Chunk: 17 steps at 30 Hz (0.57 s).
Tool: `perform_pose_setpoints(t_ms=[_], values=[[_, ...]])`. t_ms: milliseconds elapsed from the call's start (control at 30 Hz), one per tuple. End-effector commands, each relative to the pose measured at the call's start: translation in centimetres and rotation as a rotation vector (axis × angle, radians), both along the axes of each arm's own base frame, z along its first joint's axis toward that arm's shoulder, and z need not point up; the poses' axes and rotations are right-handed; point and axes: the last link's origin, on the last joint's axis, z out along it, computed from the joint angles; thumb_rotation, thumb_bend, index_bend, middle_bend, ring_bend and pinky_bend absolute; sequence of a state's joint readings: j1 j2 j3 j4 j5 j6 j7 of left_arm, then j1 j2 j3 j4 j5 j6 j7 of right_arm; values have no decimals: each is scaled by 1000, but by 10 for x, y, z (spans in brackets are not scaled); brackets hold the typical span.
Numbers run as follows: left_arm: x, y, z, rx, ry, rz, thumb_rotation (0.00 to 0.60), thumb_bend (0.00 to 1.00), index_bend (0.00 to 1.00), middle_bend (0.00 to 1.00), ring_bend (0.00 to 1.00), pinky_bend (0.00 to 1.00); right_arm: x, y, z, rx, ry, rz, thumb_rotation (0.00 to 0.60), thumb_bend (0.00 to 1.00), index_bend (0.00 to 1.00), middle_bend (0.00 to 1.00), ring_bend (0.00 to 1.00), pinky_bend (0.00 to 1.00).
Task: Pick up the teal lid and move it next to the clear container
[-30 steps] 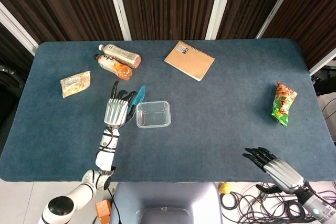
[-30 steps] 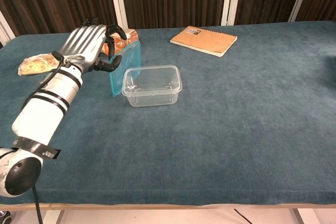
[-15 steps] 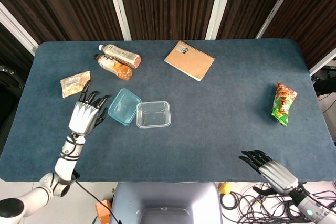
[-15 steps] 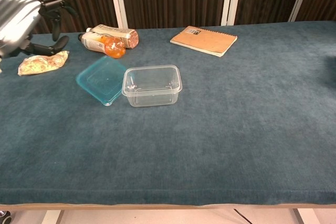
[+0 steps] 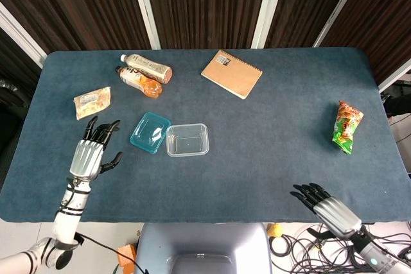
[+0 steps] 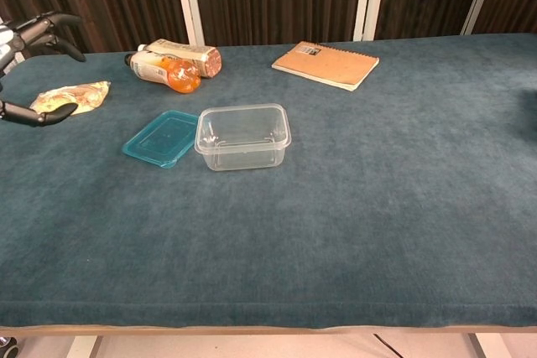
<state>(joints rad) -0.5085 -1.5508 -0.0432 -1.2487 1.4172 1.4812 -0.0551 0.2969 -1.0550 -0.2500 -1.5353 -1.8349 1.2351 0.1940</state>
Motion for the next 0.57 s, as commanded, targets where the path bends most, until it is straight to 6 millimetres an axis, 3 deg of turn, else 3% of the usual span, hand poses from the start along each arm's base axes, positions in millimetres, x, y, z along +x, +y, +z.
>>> perform_pose_setpoints(t_ms=[33,133,300,433,567], values=[[-36,-37,15,-74,36,128,600,287,43,157,93,1,-4,-1,6,-111,42,4,600,202,0,0,0,0],[-65,-72,30,-59,94,182,600,287,3,85,28,0,-5,0,12,-219,84,3,600,202,0,0,0,0],[-95,-123,48,-99,76,255,600,290,0,46,0,0,0,6,22,-355,103,13,600,201,0,0,0,0],[-96,-144,65,-119,96,239,600,289,0,41,0,0,5,14,25,-369,75,7,600,201,0,0,0,0],[-88,-151,75,-43,112,178,600,290,0,36,0,0,6,18,24,-360,70,6,600,203,0,0,0,0]])
